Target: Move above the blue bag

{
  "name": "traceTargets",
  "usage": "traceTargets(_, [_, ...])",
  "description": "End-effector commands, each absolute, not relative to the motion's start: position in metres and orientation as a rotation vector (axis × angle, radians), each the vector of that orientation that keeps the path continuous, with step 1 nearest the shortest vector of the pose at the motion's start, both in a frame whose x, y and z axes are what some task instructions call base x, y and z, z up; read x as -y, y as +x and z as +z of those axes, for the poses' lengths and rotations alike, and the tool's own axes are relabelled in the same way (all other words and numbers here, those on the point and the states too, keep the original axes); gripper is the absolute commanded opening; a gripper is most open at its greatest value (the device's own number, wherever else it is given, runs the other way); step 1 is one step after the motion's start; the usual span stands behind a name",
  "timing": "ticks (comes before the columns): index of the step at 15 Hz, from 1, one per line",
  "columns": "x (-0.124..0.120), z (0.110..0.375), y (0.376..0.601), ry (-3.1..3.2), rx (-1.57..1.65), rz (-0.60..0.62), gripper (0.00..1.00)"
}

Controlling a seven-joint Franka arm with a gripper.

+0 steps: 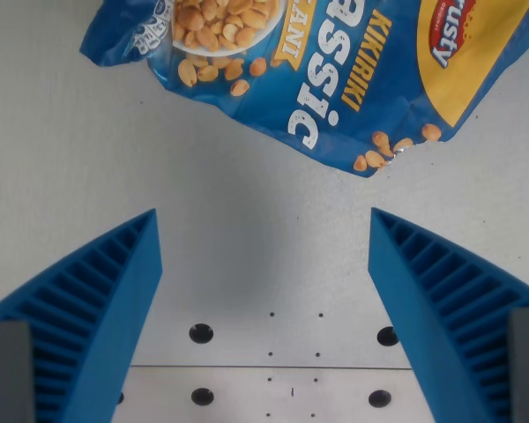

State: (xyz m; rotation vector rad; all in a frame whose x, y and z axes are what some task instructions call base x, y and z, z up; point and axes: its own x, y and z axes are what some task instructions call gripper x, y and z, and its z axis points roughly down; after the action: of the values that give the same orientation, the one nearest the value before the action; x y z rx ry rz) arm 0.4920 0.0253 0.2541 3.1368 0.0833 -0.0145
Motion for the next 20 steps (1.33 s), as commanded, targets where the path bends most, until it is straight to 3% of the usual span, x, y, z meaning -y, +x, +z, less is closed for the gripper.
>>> traceTargets(1, [-0.025, 0.255, 0.492, 3.137, -0.083, -0.009, 1.00])
traceTargets(12, [-0.023, 0.253, 0.496, 3.137, -0.075, -0.004, 1.00])
traceTargets(20, [-0.016, 0.245, 0.512, 3.136, -0.080, -0.020, 1.00])
